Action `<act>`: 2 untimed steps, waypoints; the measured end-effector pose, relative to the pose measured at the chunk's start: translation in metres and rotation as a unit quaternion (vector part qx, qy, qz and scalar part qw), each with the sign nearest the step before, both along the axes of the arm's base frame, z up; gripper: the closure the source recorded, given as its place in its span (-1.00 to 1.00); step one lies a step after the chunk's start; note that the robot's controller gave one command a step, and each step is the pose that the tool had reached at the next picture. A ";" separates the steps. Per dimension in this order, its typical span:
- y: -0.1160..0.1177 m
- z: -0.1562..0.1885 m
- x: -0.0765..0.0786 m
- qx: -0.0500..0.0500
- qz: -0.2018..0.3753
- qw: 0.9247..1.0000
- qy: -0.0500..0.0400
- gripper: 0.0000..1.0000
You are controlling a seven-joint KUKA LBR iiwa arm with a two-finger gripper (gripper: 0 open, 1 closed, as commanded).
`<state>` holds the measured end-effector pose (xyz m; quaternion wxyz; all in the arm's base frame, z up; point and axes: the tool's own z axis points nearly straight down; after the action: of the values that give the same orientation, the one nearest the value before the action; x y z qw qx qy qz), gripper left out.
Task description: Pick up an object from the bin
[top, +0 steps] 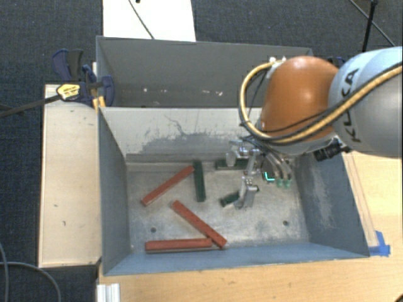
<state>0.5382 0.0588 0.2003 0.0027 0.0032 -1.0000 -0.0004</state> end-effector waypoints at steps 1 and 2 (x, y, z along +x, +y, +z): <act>-0.044 -0.132 0.032 0.001 0.243 0.970 -0.001 -1.00; -0.043 -0.098 0.027 0.000 0.266 0.964 -0.006 -1.00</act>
Offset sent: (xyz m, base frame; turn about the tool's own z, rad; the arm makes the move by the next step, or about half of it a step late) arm 0.0322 -0.0430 -0.1303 -0.4927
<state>0.5651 0.0160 0.1021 -0.0032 0.2693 -0.9630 0.0001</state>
